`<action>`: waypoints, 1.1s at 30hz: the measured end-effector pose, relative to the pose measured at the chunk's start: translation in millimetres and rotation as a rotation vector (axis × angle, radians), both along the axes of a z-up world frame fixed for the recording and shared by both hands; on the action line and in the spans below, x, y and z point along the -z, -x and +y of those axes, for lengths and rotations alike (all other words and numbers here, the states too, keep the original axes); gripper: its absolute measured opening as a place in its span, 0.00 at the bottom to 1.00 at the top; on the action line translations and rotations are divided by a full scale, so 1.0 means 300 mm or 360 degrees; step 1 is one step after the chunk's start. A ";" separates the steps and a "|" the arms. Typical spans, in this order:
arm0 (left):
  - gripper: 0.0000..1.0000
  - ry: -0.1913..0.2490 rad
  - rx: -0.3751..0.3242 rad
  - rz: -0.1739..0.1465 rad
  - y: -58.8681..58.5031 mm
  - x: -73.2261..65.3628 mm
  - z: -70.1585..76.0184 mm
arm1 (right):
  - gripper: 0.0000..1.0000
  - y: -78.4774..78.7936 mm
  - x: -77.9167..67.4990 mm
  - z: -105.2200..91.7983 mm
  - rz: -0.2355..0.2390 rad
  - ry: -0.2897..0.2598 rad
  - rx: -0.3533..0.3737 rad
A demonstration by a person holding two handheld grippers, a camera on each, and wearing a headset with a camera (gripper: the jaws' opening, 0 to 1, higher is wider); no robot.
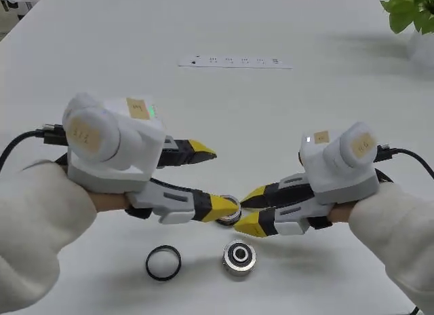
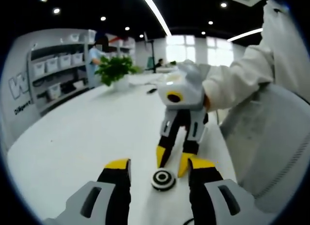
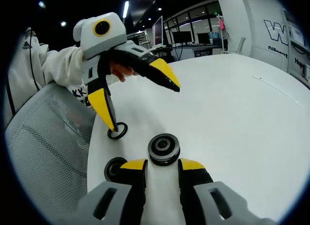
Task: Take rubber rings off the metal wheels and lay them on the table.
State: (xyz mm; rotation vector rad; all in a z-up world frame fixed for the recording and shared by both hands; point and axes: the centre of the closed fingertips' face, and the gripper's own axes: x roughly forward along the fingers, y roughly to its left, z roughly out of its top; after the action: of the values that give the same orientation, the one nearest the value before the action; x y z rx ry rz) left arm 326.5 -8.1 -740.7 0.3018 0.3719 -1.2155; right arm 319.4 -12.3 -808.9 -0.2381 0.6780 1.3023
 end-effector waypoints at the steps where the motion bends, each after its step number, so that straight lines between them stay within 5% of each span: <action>1: 0.45 -0.0001 0.0000 -0.0001 -0.001 0.008 -0.005 | 0.21 -0.002 0.000 -0.001 -0.0001 -0.0001 0.0006; 4: 0.38 -0.0038 -0.0006 -0.0017 -0.010 0.034 -0.008 | 0.19 -0.008 0.000 -0.005 0.0004 -0.0009 0.0024; 15: 0.24 -0.0107 0.0009 0.0088 -0.011 0.133 -0.018 | 0.12 -0.007 0.004 -0.008 0.0004 -0.0005 0.0028; 21: 0.18 -0.0165 0.0008 0.0084 -0.007 0.168 -0.009 | 0.10 -0.010 0.003 -0.007 0.0000 -0.0010 0.0031; 33: 0.15 -0.0137 -0.0002 0.0073 0.004 0.167 -0.006 | 0.06 -0.014 0.003 -0.007 0.0002 0.0001 0.0039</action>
State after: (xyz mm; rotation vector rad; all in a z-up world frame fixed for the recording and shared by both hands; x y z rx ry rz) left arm 325.2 -10.0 -790.6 0.3481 0.4651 -1.2083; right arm 323.7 -14.4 -809.9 -0.2286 0.6805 1.2793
